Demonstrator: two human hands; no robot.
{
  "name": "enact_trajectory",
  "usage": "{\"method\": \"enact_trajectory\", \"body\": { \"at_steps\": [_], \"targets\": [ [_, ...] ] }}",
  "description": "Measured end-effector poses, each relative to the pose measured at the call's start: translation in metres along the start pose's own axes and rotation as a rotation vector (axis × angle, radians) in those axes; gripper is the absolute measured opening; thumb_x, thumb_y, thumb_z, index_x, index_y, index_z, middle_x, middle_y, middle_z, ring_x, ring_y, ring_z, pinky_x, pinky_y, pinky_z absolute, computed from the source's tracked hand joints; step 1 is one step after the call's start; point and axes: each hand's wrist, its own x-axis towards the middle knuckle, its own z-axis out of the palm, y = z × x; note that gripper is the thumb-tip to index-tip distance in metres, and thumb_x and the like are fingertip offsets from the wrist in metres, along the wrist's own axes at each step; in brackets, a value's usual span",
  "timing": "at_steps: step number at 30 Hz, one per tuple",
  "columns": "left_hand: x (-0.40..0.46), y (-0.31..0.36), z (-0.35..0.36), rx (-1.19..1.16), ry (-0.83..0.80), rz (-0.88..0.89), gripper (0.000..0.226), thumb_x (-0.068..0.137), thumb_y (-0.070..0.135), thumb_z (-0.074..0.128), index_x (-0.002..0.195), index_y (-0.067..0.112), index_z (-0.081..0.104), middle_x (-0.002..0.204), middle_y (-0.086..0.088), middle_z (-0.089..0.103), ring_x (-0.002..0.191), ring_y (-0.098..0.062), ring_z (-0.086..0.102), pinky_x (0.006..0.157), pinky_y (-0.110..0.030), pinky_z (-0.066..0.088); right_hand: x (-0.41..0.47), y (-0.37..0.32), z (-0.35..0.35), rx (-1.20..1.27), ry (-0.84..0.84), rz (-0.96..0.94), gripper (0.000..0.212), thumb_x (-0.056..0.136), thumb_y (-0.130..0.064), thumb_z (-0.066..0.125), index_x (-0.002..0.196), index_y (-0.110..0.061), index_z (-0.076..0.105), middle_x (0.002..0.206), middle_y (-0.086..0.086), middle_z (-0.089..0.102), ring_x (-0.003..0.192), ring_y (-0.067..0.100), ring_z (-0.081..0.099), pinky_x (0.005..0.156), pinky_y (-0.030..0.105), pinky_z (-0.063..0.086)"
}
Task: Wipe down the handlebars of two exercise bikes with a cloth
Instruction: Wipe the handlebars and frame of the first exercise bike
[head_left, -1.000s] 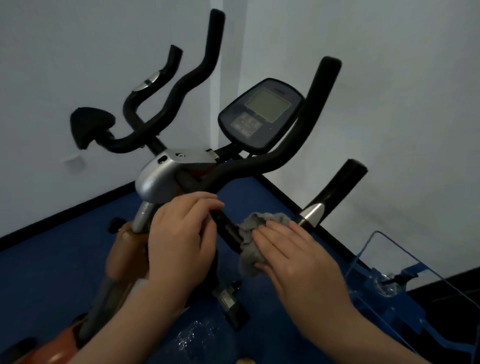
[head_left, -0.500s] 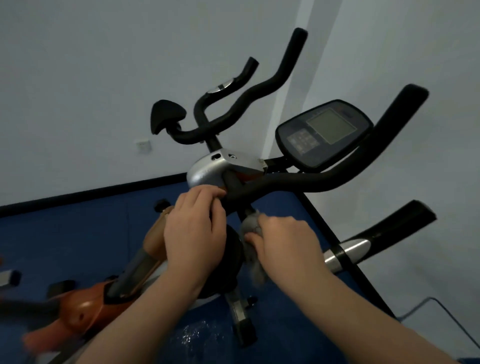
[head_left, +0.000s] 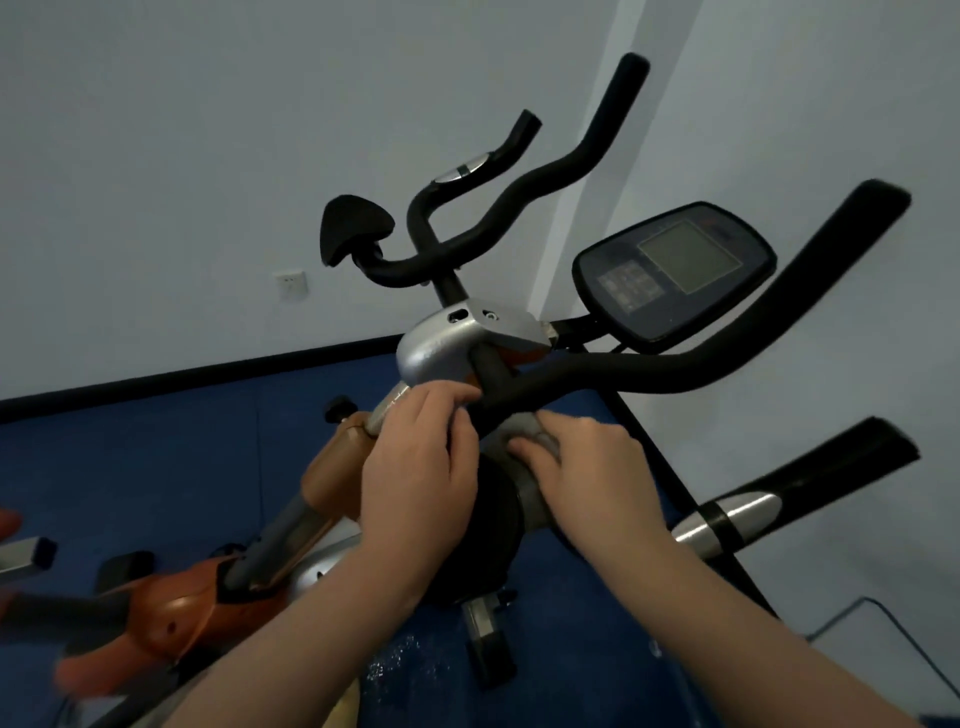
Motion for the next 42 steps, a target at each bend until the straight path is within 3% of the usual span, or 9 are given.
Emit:
{"method": "enact_trajectory", "body": {
  "at_steps": [4, 7, 15, 18, 21, 25, 30, 36, 42],
  "targets": [
    [-0.005, -0.013, -0.006, -0.139, -0.071, -0.07, 0.023, 0.09, 0.043, 0.04, 0.108, 0.034, 0.051, 0.099, 0.019, 0.055, 0.094, 0.003, 0.052, 0.077, -0.008, 0.04, -0.007, 0.015, -0.024, 0.34, 0.103, -0.01, 0.021, 0.082, -0.037, 0.068, 0.098, -0.036, 0.055, 0.085, -0.013, 0.07, 0.08, -0.001, 0.065, 0.064, 0.018, 0.053],
    [-0.01, -0.019, -0.005, -0.243, -0.069, -0.172, 0.042, 0.082, 0.06, 0.039, 0.114, 0.036, 0.05, 0.107, 0.017, 0.058, 0.102, 0.0, 0.056, 0.082, -0.029, 0.05, 0.008, 0.011, -0.028, 0.38, 0.297, -0.201, 0.018, 0.082, -0.026, 0.069, 0.099, -0.027, 0.061, 0.1, -0.016, 0.067, 0.094, -0.005, 0.062, 0.077, 0.007, 0.048],
    [-0.011, -0.022, -0.004, -0.363, -0.067, -0.189, 0.041, 0.088, 0.058, 0.033, 0.122, 0.037, 0.042, 0.112, 0.015, 0.058, 0.102, 0.0, 0.058, 0.082, -0.031, 0.051, 0.041, -0.012, 0.005, -0.025, -0.033, -0.604, 0.014, 0.085, -0.024, 0.066, 0.097, -0.021, 0.073, 0.098, -0.007, 0.071, 0.1, 0.013, 0.062, 0.109, 0.054, 0.03],
    [-0.01, -0.022, -0.004, -0.35, -0.075, -0.178, 0.035, 0.088, 0.055, 0.033, 0.115, 0.039, 0.048, 0.105, 0.021, 0.06, 0.099, 0.006, 0.057, 0.078, -0.018, 0.047, 0.052, 0.004, -0.018, -0.122, -0.12, -0.681, 0.015, 0.086, -0.02, 0.065, 0.098, -0.018, 0.074, 0.101, -0.003, 0.071, 0.098, 0.018, 0.064, 0.095, 0.045, 0.048],
    [-0.009, -0.023, -0.005, -0.331, -0.081, -0.157, 0.035, 0.089, 0.052, 0.032, 0.109, 0.038, 0.057, 0.096, 0.025, 0.062, 0.094, 0.009, 0.056, 0.076, -0.013, 0.045, 0.056, 0.021, -0.039, -0.127, -0.054, -0.583, 0.014, 0.084, -0.017, 0.069, 0.097, -0.016, 0.074, 0.099, -0.003, 0.072, 0.093, 0.018, 0.064, 0.078, 0.038, 0.055],
    [-0.009, -0.022, -0.005, -0.344, -0.082, -0.167, 0.032, 0.088, 0.053, 0.034, 0.105, 0.039, 0.058, 0.093, 0.025, 0.063, 0.091, 0.01, 0.058, 0.074, -0.011, 0.045, 0.044, 0.0, -0.01, 0.007, 0.057, -0.498, 0.014, 0.082, -0.01, 0.069, 0.095, -0.011, 0.074, 0.097, 0.002, 0.072, 0.091, 0.02, 0.063, 0.081, 0.039, 0.052],
    [-0.008, -0.023, -0.007, -0.347, -0.109, -0.159, 0.028, 0.087, 0.053, 0.035, 0.1, 0.038, 0.054, 0.099, 0.032, 0.059, 0.086, 0.01, 0.059, 0.067, -0.012, 0.046, 0.054, 0.003, -0.028, -0.144, -0.157, -0.653, 0.016, 0.086, -0.014, 0.064, 0.098, -0.014, 0.073, 0.1, 0.001, 0.071, 0.092, 0.021, 0.063, 0.076, 0.039, 0.055],
    [-0.004, -0.02, -0.008, -0.301, -0.119, -0.139, 0.027, 0.091, 0.042, 0.038, 0.11, 0.041, 0.056, 0.106, 0.039, 0.054, 0.097, 0.018, 0.052, 0.075, -0.001, 0.037, 0.048, 0.018, -0.04, -0.093, 0.079, -0.403, 0.011, 0.082, -0.015, 0.07, 0.092, -0.014, 0.074, 0.095, -0.002, 0.072, 0.09, 0.019, 0.062, 0.08, 0.039, 0.051],
    [0.021, -0.003, -0.019, -0.149, -0.332, -0.01, 0.027, 0.084, 0.052, 0.038, 0.109, 0.051, 0.048, 0.097, 0.036, 0.053, 0.096, 0.022, 0.046, 0.07, -0.005, 0.038, 0.04, 0.018, -0.044, -0.13, 0.006, -0.439, 0.014, 0.087, -0.017, 0.065, 0.097, -0.015, 0.074, 0.099, -0.002, 0.071, 0.096, 0.019, 0.063, 0.078, 0.037, 0.055]
  ]
}}
